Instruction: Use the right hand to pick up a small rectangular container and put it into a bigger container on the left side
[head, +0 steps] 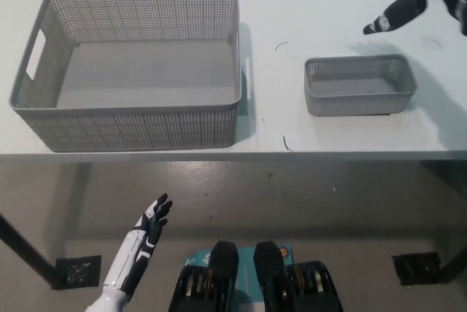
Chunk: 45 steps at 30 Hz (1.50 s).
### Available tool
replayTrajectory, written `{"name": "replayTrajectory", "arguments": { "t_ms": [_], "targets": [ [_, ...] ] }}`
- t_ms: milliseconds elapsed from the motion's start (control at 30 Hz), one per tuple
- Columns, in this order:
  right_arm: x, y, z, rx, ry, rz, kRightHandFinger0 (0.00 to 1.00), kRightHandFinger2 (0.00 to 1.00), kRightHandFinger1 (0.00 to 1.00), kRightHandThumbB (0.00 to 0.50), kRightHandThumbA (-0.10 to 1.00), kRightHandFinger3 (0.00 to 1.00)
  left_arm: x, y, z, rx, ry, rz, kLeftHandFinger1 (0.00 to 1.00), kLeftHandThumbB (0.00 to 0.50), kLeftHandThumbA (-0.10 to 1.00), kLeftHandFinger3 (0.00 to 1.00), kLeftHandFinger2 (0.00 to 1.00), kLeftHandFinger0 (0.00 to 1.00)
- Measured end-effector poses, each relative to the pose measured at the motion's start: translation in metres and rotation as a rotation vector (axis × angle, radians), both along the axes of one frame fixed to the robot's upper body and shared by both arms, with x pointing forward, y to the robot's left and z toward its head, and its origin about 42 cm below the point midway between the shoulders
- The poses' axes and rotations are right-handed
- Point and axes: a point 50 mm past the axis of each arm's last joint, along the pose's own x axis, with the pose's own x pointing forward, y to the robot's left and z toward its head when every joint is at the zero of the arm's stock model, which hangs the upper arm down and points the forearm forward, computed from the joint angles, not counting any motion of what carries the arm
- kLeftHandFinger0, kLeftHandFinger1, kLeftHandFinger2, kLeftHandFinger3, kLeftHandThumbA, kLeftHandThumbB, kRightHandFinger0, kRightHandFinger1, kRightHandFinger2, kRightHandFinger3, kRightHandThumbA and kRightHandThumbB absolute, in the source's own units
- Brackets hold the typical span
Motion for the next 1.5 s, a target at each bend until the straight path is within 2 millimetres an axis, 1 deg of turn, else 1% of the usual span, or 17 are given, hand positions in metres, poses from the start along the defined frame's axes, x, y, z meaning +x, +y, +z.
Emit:
{"name": "replayTrajectory", "arguments": {
  "t_ms": [67, 100, 267, 333, 400, 433, 533, 667, 700, 800, 967, 1067, 1133, 1267, 1333, 1400, 1500],
  "targets": [
    [0.012, 0.005, -0.002, -0.051, 0.069, -0.026, 1.00, 1.00, 1.00, 0.450, 1.00, 1.00, 0.000, 0.000, 0.000, 0.005, -0.002, -0.002, 1.00, 0.300, 1.00, 1.00, 1.00, 1.00],
    [0.015, 0.007, -0.003, -0.064, 0.087, -0.034, 1.00, 1.00, 1.00, 0.396, 1.00, 1.00, 0.000, 0.000, 0.000, 0.007, -0.002, -0.002, 1.00, 0.293, 1.00, 1.00, 1.00, 1.00],
    [0.041, 0.018, -0.008, -0.198, 0.282, -0.107, 1.00, 1.00, 1.00, 0.379, 1.00, 1.00, 0.001, 0.000, 0.001, 0.020, -0.005, -0.006, 1.00, 0.280, 1.00, 1.00, 1.00, 1.00],
    [0.046, 0.022, -0.009, -0.232, 0.335, -0.125, 1.00, 1.00, 1.00, 0.381, 1.00, 1.00, 0.001, 0.000, 0.001, 0.024, -0.007, -0.007, 1.00, 0.276, 1.00, 1.00, 1.00, 1.00],
    [0.050, 0.029, -0.007, -0.270, 0.393, -0.146, 1.00, 1.00, 1.00, 0.416, 1.00, 1.00, 0.001, 0.000, 0.002, 0.030, -0.010, -0.010, 1.00, 0.268, 1.00, 1.00, 1.00, 1.00],
    [0.052, 0.032, -0.009, -0.285, 0.418, -0.154, 1.00, 1.00, 1.00, 0.418, 1.00, 1.00, 0.001, 0.000, 0.002, 0.032, -0.012, -0.011, 1.00, 0.266, 1.00, 1.00, 1.00, 1.00],
    [0.055, 0.045, -0.003, -0.338, 0.469, -0.179, 1.00, 1.00, 1.00, 0.499, 1.00, 1.00, 0.002, 0.000, 0.004, 0.039, -0.024, -0.015, 1.00, 0.250, 1.00, 1.00, 1.00, 1.00],
    [0.056, 0.062, 0.005, -0.359, 0.500, -0.189, 1.00, 1.00, 1.00, 0.484, 1.00, 1.00, 0.003, 0.001, 0.008, 0.049, -0.047, -0.022, 1.00, 0.257, 1.00, 1.00, 1.00, 1.00],
    [0.056, 0.065, 0.006, -0.358, 0.509, -0.190, 1.00, 1.00, 1.00, 0.453, 1.00, 1.00, 0.003, 0.001, 0.009, 0.051, -0.050, -0.023, 1.00, 0.254, 1.00, 1.00, 1.00, 1.00],
    [0.055, 0.073, 0.001, -0.359, 0.541, -0.190, 1.00, 1.00, 1.00, 0.432, 1.00, 1.00, 0.004, 0.001, 0.012, 0.058, -0.061, -0.026, 1.00, 0.251, 1.00, 1.00, 1.00, 1.00],
    [0.054, 0.073, -0.005, -0.358, 0.567, -0.194, 1.00, 1.00, 1.00, 0.440, 1.00, 1.00, 0.004, 0.001, 0.012, 0.063, -0.064, -0.028, 1.00, 0.250, 1.00, 1.00, 1.00, 1.00],
    [0.055, 0.070, -0.007, -0.357, 0.575, -0.205, 1.00, 1.00, 1.00, 0.407, 1.00, 1.00, 0.004, 0.001, 0.012, 0.068, -0.065, -0.030, 1.00, 0.251, 1.00, 1.00, 1.00, 1.00],
    [0.055, 0.070, -0.008, -0.359, 0.575, -0.206, 1.00, 1.00, 1.00, 0.408, 1.00, 1.00, 0.004, 0.001, 0.012, 0.069, -0.066, -0.030, 1.00, 0.249, 1.00, 1.00, 1.00, 1.00],
    [0.055, 0.066, -0.015, -0.376, 0.572, -0.212, 1.00, 1.00, 1.00, 0.465, 1.00, 1.00, 0.004, 0.001, 0.013, 0.071, -0.069, -0.032, 1.00, 0.247, 1.00, 1.00, 1.00, 1.00],
    [0.055, 0.064, -0.019, -0.391, 0.570, -0.221, 1.00, 1.00, 1.00, 0.479, 1.00, 1.00, 0.004, 0.001, 0.013, 0.072, -0.070, -0.036, 1.00, 0.248, 1.00, 1.00, 1.00, 1.00],
    [0.055, 0.061, -0.023, -0.417, 0.568, -0.235, 1.00, 1.00, 1.00, 0.457, 1.00, 1.00, 0.004, 0.000, 0.013, 0.072, -0.071, -0.040, 1.00, 0.253, 1.00, 1.00, 1.00, 1.00],
    [0.055, 0.058, -0.031, -0.439, 0.570, -0.244, 1.00, 1.00, 1.00, 0.462, 1.00, 1.00, 0.004, 0.000, 0.013, 0.073, -0.072, -0.044, 1.00, 0.251, 1.00, 1.00, 1.00, 1.00]
  ]
}}
